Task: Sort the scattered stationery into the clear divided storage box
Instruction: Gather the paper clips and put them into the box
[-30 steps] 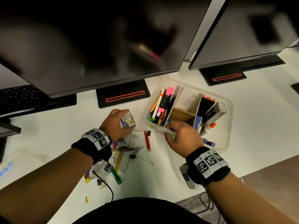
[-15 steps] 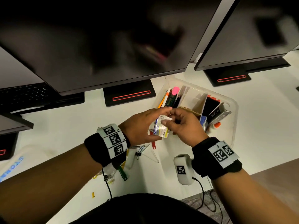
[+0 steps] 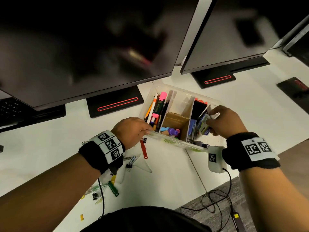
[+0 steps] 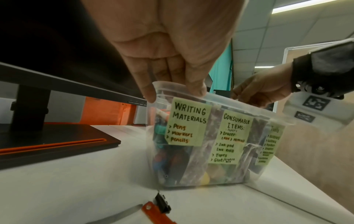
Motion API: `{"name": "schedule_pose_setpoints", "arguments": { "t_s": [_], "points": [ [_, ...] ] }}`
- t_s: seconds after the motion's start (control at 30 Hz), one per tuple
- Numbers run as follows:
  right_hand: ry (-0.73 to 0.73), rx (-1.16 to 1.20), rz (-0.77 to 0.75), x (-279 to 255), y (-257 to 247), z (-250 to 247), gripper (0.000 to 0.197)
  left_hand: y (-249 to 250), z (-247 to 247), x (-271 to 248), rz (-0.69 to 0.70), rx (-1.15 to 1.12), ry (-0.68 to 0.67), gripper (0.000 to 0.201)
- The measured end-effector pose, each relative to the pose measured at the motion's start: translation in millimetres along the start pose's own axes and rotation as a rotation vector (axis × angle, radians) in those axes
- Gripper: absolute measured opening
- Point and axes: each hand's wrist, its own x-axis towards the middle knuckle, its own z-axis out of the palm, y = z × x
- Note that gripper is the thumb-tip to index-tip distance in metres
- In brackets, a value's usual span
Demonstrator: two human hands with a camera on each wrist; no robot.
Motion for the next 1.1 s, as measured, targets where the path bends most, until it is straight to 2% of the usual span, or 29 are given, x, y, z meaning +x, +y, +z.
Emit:
{"name": "schedule_pose_setpoints", "arguments": {
  "t_s": [0.13,0.2,0.33,0.47,0.57,0.67,0.73,0.83,0.9,1.0,1.1],
  "points": [
    [-0.190,-0.192,0.032,2,-9,9,0.008,3,-1,1,-0.037,-0.035,-0.012,0.030],
    [-0.242,-0.312,-0.007,6,-14,14,0.017,4,-2,0,-0.040,-0.044,-0.008,0.030],
    [-0.259,-0.382,0.004,9,-20,14,0.029,3,-2,0,-0.028,-0.050,-0.013,0.030],
    [-0.220,-0.465,-0.035,4,-36,14,0.028,0,-2,-3,-0.002,-0.064,-0.055,0.032],
    [-0.166,-0.310,-0.145,-5,-54,13,0.010,-10,-5,-16,-0.014,-0.149,0.046,0.035],
    [-0.166,-0.106,-0.316,-23,-80,24,0.011,-33,-15,-35,-0.107,-0.142,0.187,0.033],
    [-0.233,-0.010,-0.393,-37,-97,40,0.005,-58,-19,-50,-0.214,-0.136,0.150,0.031],
    [-0.374,-0.027,-0.517,-52,-117,76,0.005,-97,-16,-80,-0.386,-0.098,-0.031,0.030],
    [-0.449,-0.131,-0.572,-58,-121,101,0.013,-114,-9,-100,-0.473,-0.074,-0.113,0.031],
    [-0.567,-0.371,-0.576,-65,-112,141,0.033,-132,3,-132,-0.582,-0.100,-0.151,0.037],
    [-0.661,-0.643,-0.445,-64,-89,165,0.089,-139,17,-159,-0.659,-0.164,-0.169,0.065]
  ]
}}
